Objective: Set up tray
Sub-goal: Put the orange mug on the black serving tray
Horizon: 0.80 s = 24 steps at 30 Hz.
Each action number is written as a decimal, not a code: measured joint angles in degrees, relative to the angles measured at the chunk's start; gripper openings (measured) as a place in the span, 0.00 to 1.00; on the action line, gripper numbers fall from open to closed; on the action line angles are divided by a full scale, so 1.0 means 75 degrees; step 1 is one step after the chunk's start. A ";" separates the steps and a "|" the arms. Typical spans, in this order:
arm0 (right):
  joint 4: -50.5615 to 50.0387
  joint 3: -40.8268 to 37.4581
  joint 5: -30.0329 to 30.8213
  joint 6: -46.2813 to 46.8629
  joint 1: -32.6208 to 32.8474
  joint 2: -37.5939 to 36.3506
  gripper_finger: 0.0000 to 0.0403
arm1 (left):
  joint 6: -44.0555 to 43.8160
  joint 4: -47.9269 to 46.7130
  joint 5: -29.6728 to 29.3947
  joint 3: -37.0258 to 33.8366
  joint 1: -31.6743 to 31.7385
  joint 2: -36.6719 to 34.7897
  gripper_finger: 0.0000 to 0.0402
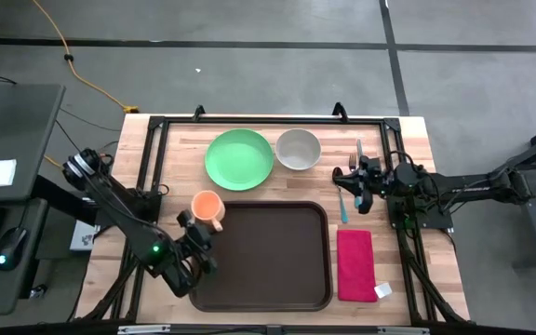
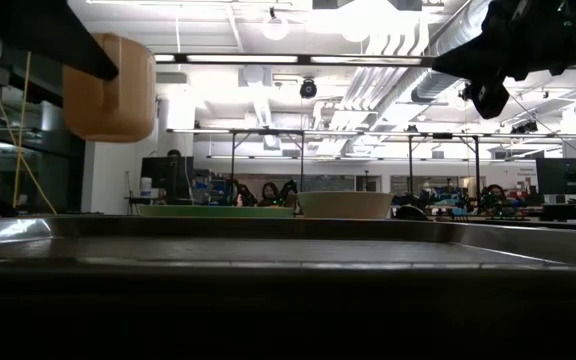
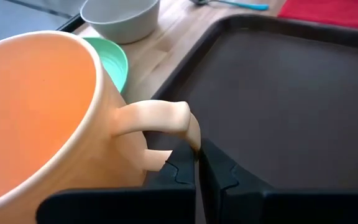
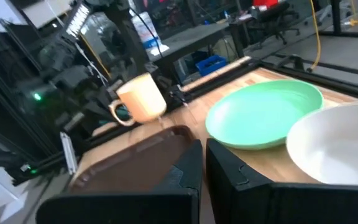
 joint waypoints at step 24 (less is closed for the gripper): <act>0.0179 0.0000 -0.0005 0.0079 0.0000 0.0006 0.00 | 0.1120 0.0664 0.0308 -0.0003 0.0000 0.0251 0.08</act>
